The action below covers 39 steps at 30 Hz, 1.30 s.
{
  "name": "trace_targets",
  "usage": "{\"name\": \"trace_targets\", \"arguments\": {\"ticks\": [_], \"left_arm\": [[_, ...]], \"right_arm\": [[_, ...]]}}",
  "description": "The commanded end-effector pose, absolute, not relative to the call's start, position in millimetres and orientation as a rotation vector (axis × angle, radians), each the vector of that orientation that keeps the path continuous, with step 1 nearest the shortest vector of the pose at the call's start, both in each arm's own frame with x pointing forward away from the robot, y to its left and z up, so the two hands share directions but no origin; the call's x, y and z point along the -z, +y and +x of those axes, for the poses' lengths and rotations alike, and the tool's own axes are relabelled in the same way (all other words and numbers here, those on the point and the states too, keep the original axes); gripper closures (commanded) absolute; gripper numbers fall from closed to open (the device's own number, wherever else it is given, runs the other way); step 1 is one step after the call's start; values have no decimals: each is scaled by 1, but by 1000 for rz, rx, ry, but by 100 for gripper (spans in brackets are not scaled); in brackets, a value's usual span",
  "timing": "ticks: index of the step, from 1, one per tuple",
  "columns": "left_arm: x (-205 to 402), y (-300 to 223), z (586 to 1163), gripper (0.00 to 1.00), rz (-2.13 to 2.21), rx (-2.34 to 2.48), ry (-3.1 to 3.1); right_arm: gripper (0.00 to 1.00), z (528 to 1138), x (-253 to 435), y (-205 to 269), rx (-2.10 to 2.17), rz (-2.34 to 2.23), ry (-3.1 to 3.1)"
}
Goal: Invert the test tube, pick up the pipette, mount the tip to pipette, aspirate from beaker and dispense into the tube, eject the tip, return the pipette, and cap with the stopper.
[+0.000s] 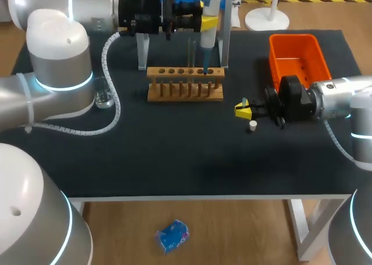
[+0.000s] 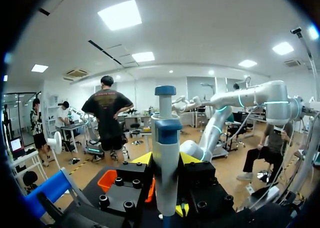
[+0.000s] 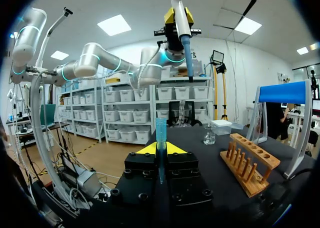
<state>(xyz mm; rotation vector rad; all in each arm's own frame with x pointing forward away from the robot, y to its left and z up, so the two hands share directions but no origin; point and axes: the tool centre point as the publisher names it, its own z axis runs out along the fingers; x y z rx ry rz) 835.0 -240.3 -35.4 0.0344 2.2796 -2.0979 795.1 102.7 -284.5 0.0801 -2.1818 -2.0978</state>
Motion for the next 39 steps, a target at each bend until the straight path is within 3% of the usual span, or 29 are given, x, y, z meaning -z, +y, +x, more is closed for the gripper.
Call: {"name": "trace_targets", "arguments": {"ticks": [1, 39], "left_arm": [[36, -240, 830, 100, 36, 2105, 2272], [36, -241, 830, 100, 37, 2097, 2276]], "right_arm": [[100, 795, 284, 102, 2095, 81, -2184], [100, 827, 263, 193, 2200, 168, -2168]]}}
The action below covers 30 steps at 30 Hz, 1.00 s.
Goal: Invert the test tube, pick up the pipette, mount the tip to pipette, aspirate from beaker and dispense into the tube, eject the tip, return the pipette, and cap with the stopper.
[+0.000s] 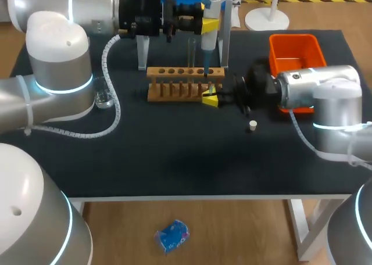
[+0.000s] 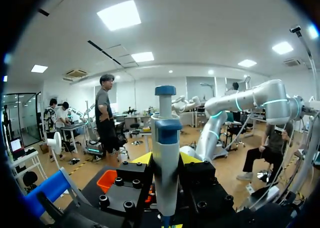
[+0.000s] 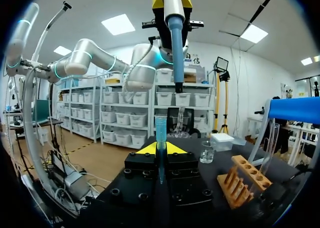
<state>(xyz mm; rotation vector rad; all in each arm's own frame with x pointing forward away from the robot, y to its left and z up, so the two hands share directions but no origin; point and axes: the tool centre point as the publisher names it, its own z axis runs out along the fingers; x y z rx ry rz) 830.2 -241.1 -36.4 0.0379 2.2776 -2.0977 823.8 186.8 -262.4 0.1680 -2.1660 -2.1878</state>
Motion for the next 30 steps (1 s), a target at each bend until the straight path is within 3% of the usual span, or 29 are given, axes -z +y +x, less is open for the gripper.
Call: {"name": "trace_targets", "arguments": {"ticks": [1, 30], "left_arm": [[36, -241, 830, 100, 37, 2097, 2276], [36, -241, 830, 100, 37, 2097, 2276]], "right_arm": [[100, 827, 263, 193, 2200, 168, -2168], [100, 844, 266, 207, 2226, 207, -2130]]}}
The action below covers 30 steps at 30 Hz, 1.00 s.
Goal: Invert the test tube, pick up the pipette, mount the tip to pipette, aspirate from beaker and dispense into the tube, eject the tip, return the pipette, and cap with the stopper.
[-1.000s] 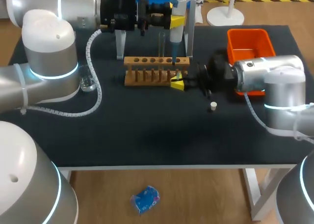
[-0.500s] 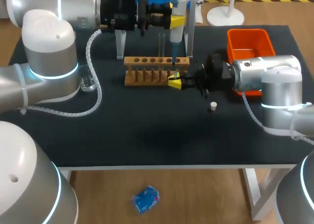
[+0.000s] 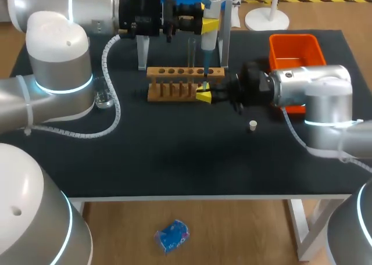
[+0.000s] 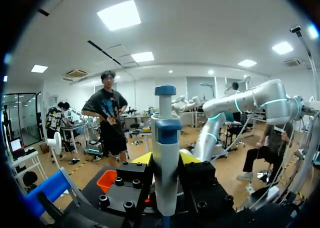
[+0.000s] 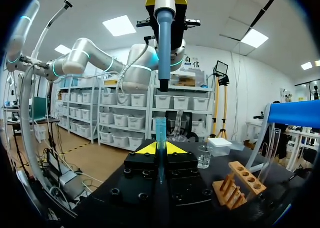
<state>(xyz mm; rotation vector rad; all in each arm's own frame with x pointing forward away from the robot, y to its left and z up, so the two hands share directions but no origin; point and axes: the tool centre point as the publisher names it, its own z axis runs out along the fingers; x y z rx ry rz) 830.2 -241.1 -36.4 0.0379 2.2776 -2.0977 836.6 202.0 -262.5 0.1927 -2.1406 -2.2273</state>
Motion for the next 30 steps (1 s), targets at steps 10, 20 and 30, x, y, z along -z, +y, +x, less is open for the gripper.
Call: {"name": "trace_targets", "arguments": {"ticks": [10, 20, 30], "left_arm": [[36, -241, 830, 100, 37, 2097, 2276], [36, -241, 830, 100, 37, 2097, 2276], [36, -241, 830, 100, 37, 2097, 2276]], "right_arm": [[100, 846, 255, 209, 2256, 225, -2118], [100, 843, 246, 204, 2275, 244, -2124], [100, 843, 239, 206, 2300, 269, -2115]]}}
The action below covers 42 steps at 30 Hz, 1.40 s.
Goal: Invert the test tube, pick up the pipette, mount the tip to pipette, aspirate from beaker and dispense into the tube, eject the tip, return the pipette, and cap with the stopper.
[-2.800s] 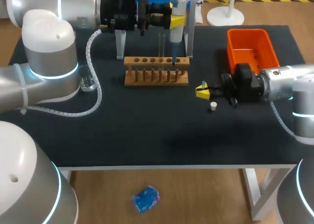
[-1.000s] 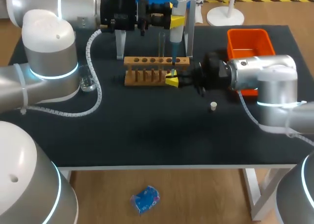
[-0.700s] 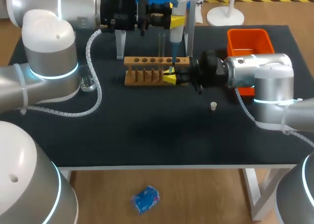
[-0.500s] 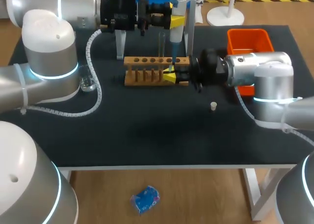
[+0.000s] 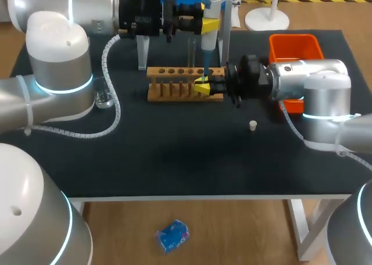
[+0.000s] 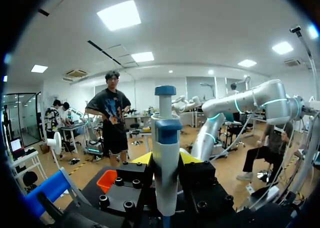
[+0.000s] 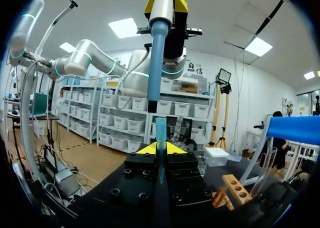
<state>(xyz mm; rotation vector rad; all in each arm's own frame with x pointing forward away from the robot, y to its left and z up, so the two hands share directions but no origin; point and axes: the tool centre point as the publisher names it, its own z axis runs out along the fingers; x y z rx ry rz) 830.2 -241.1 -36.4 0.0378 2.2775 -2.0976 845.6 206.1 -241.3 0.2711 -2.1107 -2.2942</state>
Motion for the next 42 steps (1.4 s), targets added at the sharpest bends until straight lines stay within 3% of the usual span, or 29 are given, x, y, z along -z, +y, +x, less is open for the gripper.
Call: {"name": "trace_targets", "arguments": {"ticks": [1, 42], "left_arm": [[36, -241, 830, 100, 37, 2097, 2276], [36, -241, 830, 100, 37, 2097, 2276]], "right_arm": [[100, 843, 239, 206, 2301, 271, -2114], [100, 838, 231, 202, 2305, 294, -2128]]}}
